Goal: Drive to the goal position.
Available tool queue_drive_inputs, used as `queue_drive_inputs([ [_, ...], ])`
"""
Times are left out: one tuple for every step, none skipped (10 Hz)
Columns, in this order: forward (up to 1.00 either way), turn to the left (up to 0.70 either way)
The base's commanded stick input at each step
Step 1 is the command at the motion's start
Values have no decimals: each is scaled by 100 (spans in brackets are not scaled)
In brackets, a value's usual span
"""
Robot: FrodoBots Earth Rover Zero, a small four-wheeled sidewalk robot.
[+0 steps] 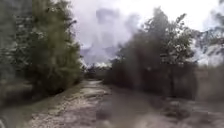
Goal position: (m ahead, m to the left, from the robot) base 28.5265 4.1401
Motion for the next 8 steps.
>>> queue_drive_inputs([
  [85,0],
  [85,0],
  [85,0],
  [85,0],
  [85,8],
  [85,21],
  [85,33],
  [85,17],
])
